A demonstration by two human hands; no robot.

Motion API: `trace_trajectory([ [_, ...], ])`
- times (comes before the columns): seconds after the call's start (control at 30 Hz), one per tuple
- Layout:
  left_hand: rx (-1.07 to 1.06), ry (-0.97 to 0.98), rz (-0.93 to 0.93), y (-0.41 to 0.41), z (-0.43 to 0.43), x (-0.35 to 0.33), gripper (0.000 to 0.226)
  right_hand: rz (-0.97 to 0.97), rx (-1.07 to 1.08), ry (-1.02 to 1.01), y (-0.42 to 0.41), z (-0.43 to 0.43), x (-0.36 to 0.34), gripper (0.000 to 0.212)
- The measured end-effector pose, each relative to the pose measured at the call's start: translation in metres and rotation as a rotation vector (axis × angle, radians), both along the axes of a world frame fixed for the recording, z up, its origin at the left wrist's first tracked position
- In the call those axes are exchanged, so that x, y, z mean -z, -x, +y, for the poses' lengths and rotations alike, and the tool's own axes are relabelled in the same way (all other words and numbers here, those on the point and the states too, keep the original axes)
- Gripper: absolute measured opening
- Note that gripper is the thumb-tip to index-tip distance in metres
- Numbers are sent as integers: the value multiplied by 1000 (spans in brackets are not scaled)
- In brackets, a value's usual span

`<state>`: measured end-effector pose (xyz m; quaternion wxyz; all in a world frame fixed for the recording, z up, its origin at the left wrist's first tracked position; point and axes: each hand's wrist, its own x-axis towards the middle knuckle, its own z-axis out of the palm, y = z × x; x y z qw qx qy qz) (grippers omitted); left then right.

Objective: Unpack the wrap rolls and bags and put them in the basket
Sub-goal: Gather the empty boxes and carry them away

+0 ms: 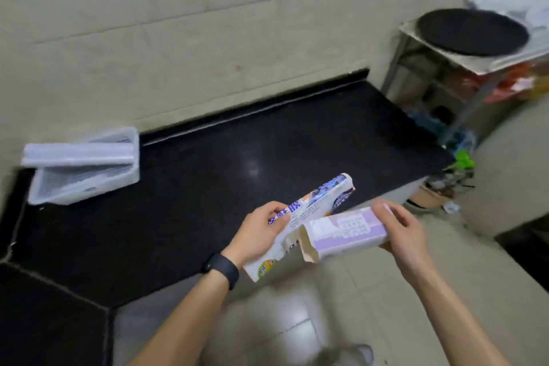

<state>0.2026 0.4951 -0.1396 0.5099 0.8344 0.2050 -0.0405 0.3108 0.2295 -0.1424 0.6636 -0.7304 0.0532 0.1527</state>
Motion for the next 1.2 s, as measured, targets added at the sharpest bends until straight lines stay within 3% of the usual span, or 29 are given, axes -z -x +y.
trace_trajectory([
  [0.23,303,4,-42,-164,-175,-12,10,112,636,-190,-48,-229,21,19],
  [0.47,587,62,-14,-266,-375,-4,14,213,1173,-393,-30,-393,40,23],
  [0.63,777,85,34,-308,-496,16,14,277,1366,-580,1,-461,59,17],
  [0.83,923,201,336,-344,-635,60,19,316,1489,-754,24,-529,93,27],
  [1.0,1030,190,563,-370,-741,103,32,408,1631,-712,18,-582,123,25],
  [1.2,1225,-57,572,-387,-860,152,24,693,1742,-588,19,-647,146,31],
])
